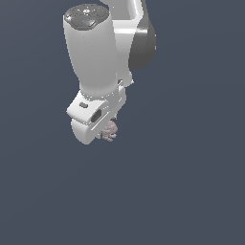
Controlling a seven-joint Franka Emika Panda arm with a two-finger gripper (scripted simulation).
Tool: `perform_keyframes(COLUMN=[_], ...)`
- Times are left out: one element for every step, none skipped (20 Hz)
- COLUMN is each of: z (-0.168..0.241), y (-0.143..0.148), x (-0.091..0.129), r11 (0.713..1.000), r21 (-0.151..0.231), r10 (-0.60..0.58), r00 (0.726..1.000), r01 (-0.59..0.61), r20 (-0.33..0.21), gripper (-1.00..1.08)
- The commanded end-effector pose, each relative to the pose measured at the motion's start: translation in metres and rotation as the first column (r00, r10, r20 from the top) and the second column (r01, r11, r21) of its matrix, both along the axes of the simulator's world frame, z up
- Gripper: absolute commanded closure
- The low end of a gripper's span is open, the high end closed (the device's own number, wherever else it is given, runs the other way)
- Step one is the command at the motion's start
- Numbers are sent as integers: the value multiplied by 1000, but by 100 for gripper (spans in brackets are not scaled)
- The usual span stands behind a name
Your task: Pick up the object and move it to a goal position.
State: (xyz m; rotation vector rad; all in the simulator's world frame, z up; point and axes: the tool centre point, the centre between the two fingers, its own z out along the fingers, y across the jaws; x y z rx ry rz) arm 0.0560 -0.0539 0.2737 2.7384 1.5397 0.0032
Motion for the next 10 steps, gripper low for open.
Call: perform_keyframes(z=[13,17,20,23,25,27,29,30,30,31], y=[-3,-4,-4,-5,-6,-6,-6,-7,-7,-7], x=[3,4,5,6,6,7,7,8,8,8], r11=[1000,1000,1000,1000,1000,1000,1000,1000,1000,1000], r21=[0,0,0,0,0,0,0,0,0,0], r10=[0,0,0,0,0,0,0,0,0,0], r00=[1000,1000,1000,1000,1000,1000,1000,1000,1000,1000], r01=[0,0,0,0,0,0,0,0,0,0], r20=[-2,-2,-2,-2,-2,-2,-2,-2,-2,-2], gripper=[108,108,108,108,108,108,108,108,108,108])
